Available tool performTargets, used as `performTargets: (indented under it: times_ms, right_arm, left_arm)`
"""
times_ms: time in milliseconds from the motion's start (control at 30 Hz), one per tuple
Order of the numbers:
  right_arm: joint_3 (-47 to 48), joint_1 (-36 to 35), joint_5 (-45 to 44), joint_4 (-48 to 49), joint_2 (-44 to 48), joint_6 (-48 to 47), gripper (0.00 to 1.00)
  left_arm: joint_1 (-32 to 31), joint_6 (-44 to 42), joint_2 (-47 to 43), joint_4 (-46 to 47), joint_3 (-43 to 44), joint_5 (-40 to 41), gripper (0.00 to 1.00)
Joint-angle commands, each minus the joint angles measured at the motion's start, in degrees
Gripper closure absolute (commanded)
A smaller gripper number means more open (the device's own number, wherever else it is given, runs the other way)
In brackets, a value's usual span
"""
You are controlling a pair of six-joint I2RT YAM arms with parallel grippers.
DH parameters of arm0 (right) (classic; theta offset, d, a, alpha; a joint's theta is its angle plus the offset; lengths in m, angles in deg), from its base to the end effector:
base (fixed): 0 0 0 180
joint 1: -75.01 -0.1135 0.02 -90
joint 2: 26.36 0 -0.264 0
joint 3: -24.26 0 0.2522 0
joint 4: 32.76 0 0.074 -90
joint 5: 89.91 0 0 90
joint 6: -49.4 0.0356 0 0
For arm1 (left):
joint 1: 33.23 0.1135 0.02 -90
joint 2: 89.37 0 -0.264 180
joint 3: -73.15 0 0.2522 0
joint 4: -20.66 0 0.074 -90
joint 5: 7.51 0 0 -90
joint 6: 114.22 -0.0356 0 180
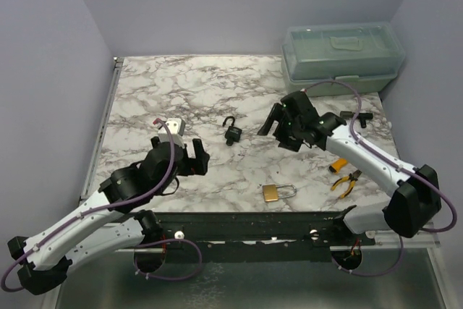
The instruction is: Unlock with the key
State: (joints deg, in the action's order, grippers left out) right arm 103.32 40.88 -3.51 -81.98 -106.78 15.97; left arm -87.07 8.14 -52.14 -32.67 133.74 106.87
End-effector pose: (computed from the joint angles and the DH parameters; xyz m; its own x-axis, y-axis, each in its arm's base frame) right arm 0.2477 0.1652 0.2832 -0.7921 0.4693 -0.3903 0.2434 0.8292 0.5032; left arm 0.0906 -0.0991 0.3201 -0.5296 -0.1015 -0.8421 0.2852 0.9137 -0.2895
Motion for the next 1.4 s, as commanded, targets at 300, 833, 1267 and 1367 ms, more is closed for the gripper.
performTargets:
  times_ms: [300,833,1267,1367]
  right_arm:
    - [-9.2,-3.8,0.3,-4.5,14.7,-1.1,0.11]
    - [-16.7,-4.0,6.0,-5.8,28.9,-3.3,0.13]
    - [-20.9,-4.0,6.2,-9.7,36.7,-2.7,0.13]
    - [-20.6,-4.0,5.9,-10.4,37.1,-3.2,0.13]
  left_arm:
    - [10.6,26.2,17.4,-16.8,2.3,9.0,0.14]
    - [33.7,18.3,30.7,-7.3,-0.2,-7.3,0.24]
    - [35.7,21.9,35.4,1.7,-7.3,-6.4,0.42]
    - [36.0,22.2,35.7,2.6,-8.0,-5.5,0.45]
